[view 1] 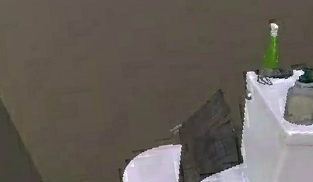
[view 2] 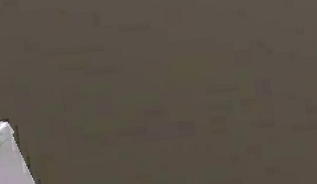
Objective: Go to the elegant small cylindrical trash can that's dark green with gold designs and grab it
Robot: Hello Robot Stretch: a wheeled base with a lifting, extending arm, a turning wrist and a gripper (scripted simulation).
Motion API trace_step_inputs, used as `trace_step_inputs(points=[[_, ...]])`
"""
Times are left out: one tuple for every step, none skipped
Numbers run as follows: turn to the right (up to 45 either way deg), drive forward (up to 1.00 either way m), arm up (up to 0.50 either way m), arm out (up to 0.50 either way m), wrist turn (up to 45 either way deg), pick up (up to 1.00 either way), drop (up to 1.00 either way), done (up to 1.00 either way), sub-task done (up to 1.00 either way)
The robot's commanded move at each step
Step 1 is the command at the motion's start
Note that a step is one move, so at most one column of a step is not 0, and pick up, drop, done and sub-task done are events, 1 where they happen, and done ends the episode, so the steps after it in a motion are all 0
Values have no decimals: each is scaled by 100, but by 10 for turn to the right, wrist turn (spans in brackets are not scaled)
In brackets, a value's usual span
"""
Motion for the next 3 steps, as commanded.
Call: trace_step_inputs(points=[[-180,0,0,0,0,0,0,0,0],[-30,0,0,0,0,0,0,0,0],[450,0,0,0,0,0,0,0,0]])
